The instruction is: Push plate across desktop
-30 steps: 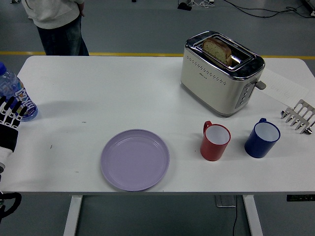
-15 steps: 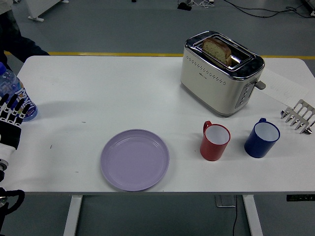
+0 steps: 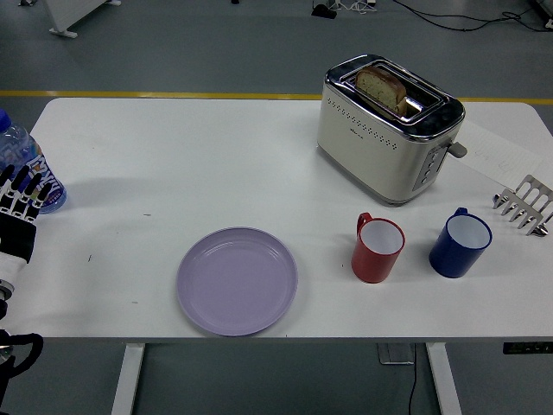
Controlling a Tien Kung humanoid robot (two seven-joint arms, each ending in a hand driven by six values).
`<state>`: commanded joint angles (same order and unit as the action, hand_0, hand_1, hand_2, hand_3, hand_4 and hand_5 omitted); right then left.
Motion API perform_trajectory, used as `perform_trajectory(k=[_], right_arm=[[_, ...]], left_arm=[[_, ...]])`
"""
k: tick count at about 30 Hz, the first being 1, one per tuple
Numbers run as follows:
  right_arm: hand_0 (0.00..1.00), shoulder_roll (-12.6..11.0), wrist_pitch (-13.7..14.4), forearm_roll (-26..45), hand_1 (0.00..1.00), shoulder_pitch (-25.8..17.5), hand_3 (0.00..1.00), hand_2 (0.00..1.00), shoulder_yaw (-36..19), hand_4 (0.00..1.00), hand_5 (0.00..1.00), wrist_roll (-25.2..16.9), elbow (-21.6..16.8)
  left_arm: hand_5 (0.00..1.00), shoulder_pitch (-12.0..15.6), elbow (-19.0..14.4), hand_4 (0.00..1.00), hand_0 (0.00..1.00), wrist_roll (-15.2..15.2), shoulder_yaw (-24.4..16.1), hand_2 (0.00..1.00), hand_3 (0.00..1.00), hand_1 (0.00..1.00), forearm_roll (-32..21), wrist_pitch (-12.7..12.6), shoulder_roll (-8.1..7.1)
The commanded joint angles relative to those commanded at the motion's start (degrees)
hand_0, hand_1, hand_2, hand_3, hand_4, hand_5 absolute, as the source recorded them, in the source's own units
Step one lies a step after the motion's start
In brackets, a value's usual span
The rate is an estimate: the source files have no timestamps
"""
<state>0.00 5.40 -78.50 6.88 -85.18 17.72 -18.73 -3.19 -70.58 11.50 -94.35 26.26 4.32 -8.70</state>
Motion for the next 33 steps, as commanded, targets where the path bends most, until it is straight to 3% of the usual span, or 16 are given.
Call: perform_trajectory(k=[33], right_arm=[[0.596,0.0,-0.5,-2.2,0.584,-1.1,0.652,0.639,-1.0,0.177,0.654,0.3,-0.1]], left_arm=[[0.998,0.7,0.3,0.528,0.688,0.3,1.0,0.686,0.591,0.708,-1.0,-0.7,0.00]])
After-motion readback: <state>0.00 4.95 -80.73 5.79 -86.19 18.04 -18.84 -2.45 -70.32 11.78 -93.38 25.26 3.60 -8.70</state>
